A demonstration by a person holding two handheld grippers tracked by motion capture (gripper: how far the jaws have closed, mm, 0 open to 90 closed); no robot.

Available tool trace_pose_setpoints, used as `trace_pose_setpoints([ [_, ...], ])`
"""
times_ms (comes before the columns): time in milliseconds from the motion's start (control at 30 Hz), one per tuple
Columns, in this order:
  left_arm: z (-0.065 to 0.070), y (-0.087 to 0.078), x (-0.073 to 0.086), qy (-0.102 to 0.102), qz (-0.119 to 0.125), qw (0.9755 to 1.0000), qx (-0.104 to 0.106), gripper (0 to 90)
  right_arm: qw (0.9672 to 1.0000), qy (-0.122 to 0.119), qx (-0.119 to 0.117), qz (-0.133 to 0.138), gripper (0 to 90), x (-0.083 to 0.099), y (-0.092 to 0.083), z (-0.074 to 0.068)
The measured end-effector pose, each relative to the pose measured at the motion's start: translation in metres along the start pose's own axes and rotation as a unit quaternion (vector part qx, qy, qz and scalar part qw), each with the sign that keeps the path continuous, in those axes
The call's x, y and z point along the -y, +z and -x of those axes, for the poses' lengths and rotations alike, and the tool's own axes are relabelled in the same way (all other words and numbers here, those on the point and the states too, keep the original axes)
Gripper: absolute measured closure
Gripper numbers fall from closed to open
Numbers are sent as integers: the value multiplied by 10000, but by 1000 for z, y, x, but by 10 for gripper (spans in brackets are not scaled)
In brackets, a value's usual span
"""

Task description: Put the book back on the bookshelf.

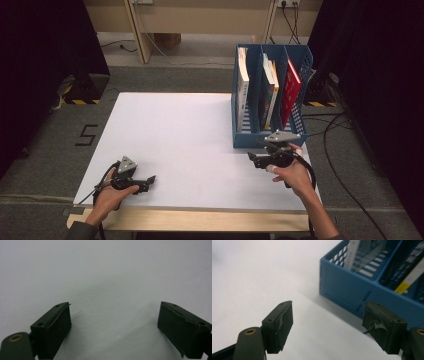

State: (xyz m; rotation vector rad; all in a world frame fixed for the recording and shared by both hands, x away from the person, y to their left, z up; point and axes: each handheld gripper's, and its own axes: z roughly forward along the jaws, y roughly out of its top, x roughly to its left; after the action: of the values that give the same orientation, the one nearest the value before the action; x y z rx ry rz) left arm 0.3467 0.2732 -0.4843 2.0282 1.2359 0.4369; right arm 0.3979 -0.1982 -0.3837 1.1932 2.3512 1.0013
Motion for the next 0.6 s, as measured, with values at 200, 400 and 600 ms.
trace_pose_setpoints([
  [200,0,0,0,8,10,10000,6,109,9999,-136,-95,-39,239,15,12,-17],
  [400,0,0,1,6,21,10000,9,109,9996,-133,-153,-179,234,30,22,-25],
  [600,0,0,1,7,28,10000,9,109,9994,-129,-142,-279,219,44,31,-29],
])
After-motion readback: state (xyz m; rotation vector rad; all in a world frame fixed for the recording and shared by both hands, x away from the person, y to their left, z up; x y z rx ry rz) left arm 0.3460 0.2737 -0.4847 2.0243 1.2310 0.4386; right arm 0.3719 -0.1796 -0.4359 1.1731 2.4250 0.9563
